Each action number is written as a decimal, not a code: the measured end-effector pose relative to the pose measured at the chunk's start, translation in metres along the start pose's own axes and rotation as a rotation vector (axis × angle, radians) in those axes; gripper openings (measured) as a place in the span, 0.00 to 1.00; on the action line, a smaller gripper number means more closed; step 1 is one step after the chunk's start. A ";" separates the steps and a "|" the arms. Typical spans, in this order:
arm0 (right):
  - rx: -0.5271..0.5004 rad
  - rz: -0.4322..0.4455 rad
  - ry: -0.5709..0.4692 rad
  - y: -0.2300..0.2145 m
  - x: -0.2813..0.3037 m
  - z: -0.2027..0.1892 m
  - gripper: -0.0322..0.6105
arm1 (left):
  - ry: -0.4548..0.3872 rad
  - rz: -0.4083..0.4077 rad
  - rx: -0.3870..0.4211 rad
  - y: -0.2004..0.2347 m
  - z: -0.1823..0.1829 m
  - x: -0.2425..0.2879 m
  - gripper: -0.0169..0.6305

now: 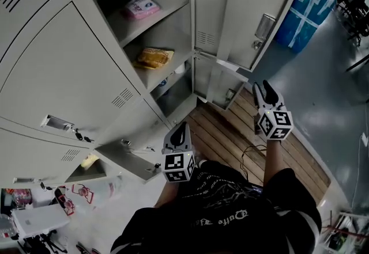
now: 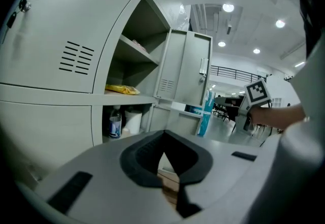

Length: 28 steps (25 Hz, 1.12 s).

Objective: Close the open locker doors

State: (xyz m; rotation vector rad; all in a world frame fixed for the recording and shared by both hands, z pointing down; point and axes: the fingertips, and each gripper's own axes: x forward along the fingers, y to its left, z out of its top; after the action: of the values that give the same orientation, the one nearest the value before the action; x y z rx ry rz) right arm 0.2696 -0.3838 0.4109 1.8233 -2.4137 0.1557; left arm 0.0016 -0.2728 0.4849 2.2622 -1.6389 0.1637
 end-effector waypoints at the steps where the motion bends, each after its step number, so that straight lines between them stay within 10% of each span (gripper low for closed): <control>1: 0.011 0.008 -0.007 -0.008 0.007 0.006 0.28 | 0.003 0.010 -0.004 0.002 0.000 0.002 0.04; 11: -0.024 0.235 0.038 -0.025 0.063 0.034 0.31 | -0.013 0.122 -0.020 0.010 0.012 0.003 0.04; 28: -0.089 0.308 0.006 -0.007 0.053 0.036 0.20 | -0.024 0.209 -0.026 0.014 -0.001 -0.017 0.04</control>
State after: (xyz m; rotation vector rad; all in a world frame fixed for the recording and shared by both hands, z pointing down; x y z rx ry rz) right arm 0.2609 -0.4412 0.3831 1.4047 -2.6363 0.0771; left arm -0.0166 -0.2610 0.4838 2.0781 -1.8779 0.1653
